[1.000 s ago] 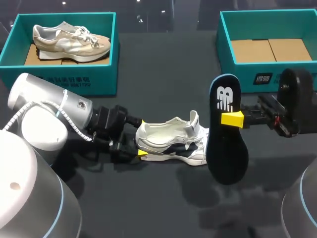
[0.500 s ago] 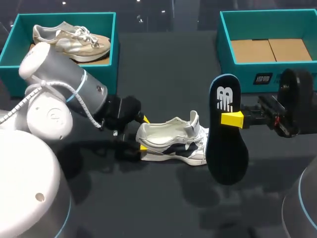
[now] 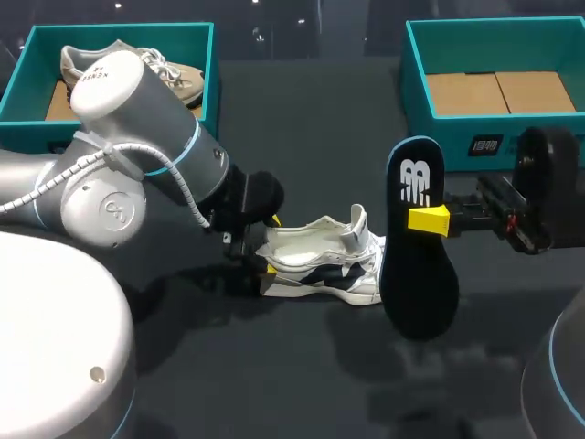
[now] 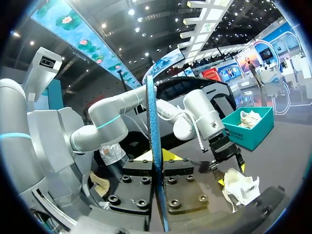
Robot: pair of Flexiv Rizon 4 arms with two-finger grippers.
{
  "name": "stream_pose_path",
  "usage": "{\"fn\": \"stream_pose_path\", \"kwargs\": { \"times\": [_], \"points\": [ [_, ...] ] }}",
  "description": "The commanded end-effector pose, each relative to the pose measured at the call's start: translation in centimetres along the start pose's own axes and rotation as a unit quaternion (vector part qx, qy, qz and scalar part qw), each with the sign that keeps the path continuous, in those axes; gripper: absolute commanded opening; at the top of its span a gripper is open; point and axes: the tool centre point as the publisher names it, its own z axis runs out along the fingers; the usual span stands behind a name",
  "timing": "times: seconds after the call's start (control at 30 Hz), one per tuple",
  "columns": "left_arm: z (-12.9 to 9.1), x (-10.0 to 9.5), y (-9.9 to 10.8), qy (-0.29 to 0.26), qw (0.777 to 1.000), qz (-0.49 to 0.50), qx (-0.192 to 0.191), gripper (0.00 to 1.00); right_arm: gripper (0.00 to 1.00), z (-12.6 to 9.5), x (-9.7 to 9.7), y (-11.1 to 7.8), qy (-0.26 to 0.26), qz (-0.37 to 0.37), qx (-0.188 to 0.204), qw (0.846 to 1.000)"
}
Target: Take the shoe out of the shoebox, open the shoe tongue, remove and reinsert the insole, then place the shoe into the shoebox
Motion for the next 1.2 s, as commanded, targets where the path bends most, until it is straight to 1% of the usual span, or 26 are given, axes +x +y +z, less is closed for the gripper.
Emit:
{"fn": "stream_pose_path", "kwargs": {
  "times": [0.03, 0.07, 0.1, 0.17, 0.23, 0.27, 0.43, 0.57, 0.67, 0.9, 1.1, 1.2],
  "points": [
    [-0.9, -0.1, -0.7, 0.027, 0.994, -0.010, -0.104, 1.00, 0.00, -0.1, 0.8, -0.2, -0.015, 0.000, -0.001, 1.000],
    [-0.8, -0.1, -0.7, 0.030, 0.994, -0.007, -0.101, 1.00, 0.00, -0.1, 0.8, -0.2, -0.015, 0.000, -0.001, 1.000],
    [-0.8, -0.2, -0.6, 0.037, 0.993, -0.012, -0.109, 1.00, 0.00, -0.1, 0.8, -0.2, -0.015, 0.000, -0.001, 1.000],
    [-0.7, -0.3, -0.5, 0.036, 0.992, -0.011, -0.117, 1.00, 0.00, -0.1, 0.8, -0.2, -0.015, 0.000, -0.001, 1.000],
    [-0.6, -0.3, -0.4, 0.033, 0.990, -0.013, -0.134, 1.00, 0.00, -0.1, 0.8, -0.2, -0.015, 0.000, -0.001, 1.000],
    [-0.6, -0.3, -0.4, 0.034, 0.990, -0.012, -0.133, 1.00, 0.00, -0.1, 0.8, -0.2, -0.015, 0.000, -0.001, 1.000],
    [-0.5, -0.2, -0.4, 0.030, 0.987, -0.009, -0.161, 1.00, 0.00, -0.1, 0.8, -0.2, -0.015, 0.000, -0.001, 1.000],
    [-0.5, -0.1, -0.6, 0.030, 0.985, -0.007, -0.169, 1.00, 0.00, -0.1, 0.8, -0.2, -0.015, 0.000, -0.001, 1.000],
    [-0.9, 0.1, -0.8, 0.029, 0.985, -0.004, -0.172, 1.00, 0.00, -0.1, 0.8, -0.2, -0.015, 0.000, -0.001, 1.000],
    [-2.5, 0.1, -2.2, 0.023, 0.983, 0.013, -0.181, 1.00, 0.00, -0.1, 0.8, -0.2, -0.015, 0.000, -0.001, 1.000],
    [-3.2, -1.3, -4.0, 0.008, 0.982, 0.024, -0.185, 1.00, 0.00, -0.1, 0.8, -0.2, -0.015, 0.000, -0.001, 1.000],
    [-3.1, -2.2, -5.1, -0.004, 0.982, 0.030, -0.184, 1.00, 0.00, -0.1, 0.8, -0.2, -0.015, 0.000, -0.001, 1.000]
  ]
}}
